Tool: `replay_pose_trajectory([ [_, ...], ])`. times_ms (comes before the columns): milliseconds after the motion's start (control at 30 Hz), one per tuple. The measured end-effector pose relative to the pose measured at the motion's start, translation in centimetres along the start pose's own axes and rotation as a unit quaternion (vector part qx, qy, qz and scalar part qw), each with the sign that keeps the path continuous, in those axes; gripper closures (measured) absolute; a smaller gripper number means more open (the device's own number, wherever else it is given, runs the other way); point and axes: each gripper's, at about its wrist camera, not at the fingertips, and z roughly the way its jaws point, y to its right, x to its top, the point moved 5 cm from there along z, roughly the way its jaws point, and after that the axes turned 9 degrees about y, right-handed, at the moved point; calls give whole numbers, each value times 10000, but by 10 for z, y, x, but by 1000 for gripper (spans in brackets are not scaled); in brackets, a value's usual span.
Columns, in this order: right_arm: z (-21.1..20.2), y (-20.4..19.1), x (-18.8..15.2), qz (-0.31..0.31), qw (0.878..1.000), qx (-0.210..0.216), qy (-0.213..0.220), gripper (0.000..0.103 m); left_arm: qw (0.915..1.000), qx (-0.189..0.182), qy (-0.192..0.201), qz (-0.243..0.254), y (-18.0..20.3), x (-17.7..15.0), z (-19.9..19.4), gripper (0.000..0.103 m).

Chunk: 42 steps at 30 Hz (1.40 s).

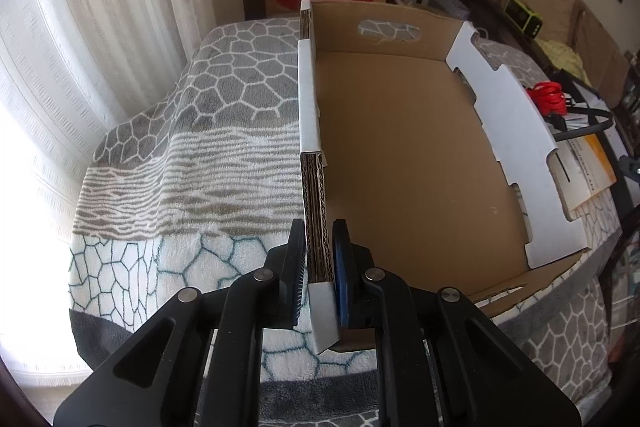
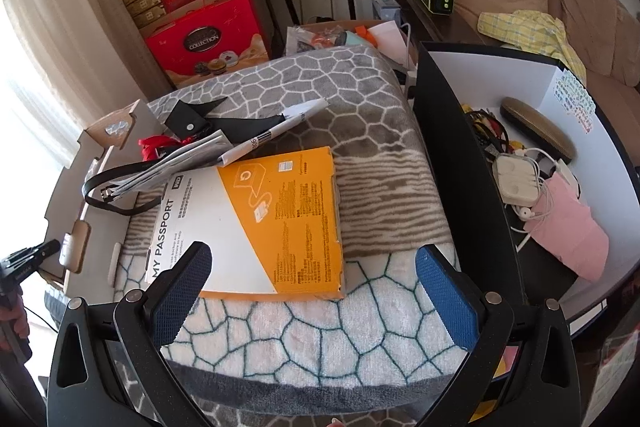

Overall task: Organize objects
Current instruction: 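Grasp the black cable from the pile with the right tool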

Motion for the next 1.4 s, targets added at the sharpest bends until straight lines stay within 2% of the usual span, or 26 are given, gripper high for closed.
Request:
replay_pose_trajectory([
  [133,-7,-12,8,-57,9997,179,135,1,10000,64,23,-67,2,-3,-2,91],
  [300,-18,-39,18,-3,9966,821,103,1,9998,150,56,-90,3,-4,-2,91],
  [367,-20,-52,23,-48,9956,935,100,3,9998,175,63,-91,4,-4,-2,91],
  [500,-17,-77,28,132,9899,1403,-127,16,9997,184,87,-141,4,-4,-2,91],
  [633,-6,-101,26,442,9768,2028,-533,27,9996,205,105,-164,4,-4,-1,91],
  [800,2,-118,26,498,9772,1988,-562,54,9996,199,113,-182,4,-4,-1,91],
  [933,10,-124,29,686,9739,2080,-591,62,9996,176,116,-202,4,-4,0,91],
  [1000,13,-126,31,772,9721,2148,-534,70,9996,157,120,-224,3,-4,1,91],
  [1100,18,-131,37,930,9660,2376,-412,77,9995,136,121,-256,3,-3,2,91],
  [1233,27,-137,40,1240,9539,2698,-438,77,9995,121,109,-279,3,-3,4,91],
  [1333,30,-137,44,1378,9493,2807,-327,77,9994,116,107,-294,2,-3,4,91],
  [1400,26,-138,51,1332,9501,2817,-130,83,9994,114,105,-295,2,-3,4,91],
])
